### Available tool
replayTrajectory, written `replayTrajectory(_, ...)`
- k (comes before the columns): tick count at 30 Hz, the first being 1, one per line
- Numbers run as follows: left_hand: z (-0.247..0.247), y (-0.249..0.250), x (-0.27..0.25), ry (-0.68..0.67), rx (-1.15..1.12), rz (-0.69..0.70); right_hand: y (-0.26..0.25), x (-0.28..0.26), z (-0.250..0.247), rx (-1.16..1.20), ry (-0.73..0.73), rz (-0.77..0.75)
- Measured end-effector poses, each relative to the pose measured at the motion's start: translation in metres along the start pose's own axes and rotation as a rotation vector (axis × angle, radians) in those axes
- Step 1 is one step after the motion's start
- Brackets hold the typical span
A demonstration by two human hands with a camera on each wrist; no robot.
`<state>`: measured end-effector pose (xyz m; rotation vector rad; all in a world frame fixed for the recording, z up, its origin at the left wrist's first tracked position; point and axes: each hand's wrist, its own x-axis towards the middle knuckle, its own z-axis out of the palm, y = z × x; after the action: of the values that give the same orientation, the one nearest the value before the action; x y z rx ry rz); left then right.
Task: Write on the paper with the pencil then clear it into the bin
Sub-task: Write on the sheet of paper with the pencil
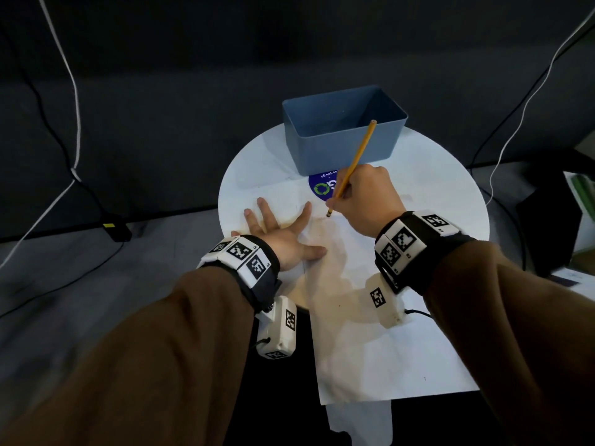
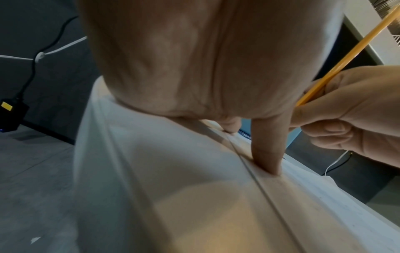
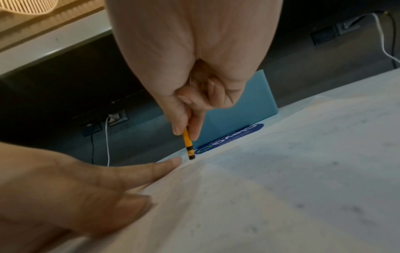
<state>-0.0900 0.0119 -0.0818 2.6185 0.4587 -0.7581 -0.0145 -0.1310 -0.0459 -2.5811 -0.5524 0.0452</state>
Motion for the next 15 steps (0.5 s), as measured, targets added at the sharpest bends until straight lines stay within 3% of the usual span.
replayTrajectory(5,-0.001,-0.001,-0.001,-0.002,-0.006,0.003,0.007,0.003,0.0,-0.05,0.005,0.043)
replayTrajectory(10,-0.002,0.0,-0.001,-0.009,-0.008,-0.002,-0.006,0.0,0.004,-0.008,-0.009,-0.016)
replayTrajectory(15,-0.002,0.0,-0.004,-0.019,-0.007,0.002,0.004,0.005,0.002,-0.051,0.021,0.07)
